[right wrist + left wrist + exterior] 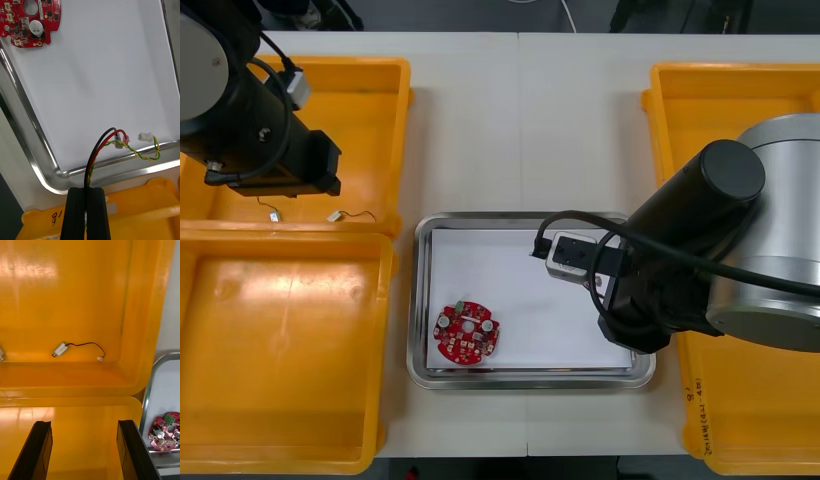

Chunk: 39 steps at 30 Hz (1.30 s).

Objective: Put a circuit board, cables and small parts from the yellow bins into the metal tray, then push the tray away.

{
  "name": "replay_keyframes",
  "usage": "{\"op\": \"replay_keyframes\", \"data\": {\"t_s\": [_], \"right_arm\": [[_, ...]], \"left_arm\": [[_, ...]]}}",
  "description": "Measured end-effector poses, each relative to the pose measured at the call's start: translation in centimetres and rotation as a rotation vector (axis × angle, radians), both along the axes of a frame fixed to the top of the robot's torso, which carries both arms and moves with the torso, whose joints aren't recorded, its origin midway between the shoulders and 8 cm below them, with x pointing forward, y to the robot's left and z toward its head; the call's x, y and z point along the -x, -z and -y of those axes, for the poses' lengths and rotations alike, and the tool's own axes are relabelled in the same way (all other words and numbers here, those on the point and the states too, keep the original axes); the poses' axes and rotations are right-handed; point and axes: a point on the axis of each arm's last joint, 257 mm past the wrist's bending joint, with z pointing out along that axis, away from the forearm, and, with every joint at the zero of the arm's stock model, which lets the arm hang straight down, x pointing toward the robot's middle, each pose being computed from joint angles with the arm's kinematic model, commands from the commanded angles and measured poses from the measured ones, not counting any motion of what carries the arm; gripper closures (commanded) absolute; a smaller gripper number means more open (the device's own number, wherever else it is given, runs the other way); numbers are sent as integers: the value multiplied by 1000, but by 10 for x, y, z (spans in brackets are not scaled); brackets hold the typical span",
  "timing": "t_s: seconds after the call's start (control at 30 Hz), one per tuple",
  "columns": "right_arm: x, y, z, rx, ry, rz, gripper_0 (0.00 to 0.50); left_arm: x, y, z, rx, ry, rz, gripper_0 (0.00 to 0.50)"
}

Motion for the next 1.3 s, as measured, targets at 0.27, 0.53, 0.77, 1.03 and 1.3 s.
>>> {"op": "replay_keyframes", "data": {"t_s": [0.27,0.53,0.77,1.03,1.3], "right_arm": [[-4,23,-13,58,-175,3,500],[-8,49,-25,77,-294,-31,500],[-27,64,-34,69,-317,17,500],[-31,87,-36,112,-337,47,500],[-18,103,-31,109,-327,6,500]], "left_arm": [[-9,-3,-40,19,-115,-20,0],[-19,-4,-74,-2,-207,-16,0],[-30,0,-96,-21,-183,-8,0],[-51,5,-109,8,-210,32,0],[-58,21,-123,41,-261,13,0]]}}
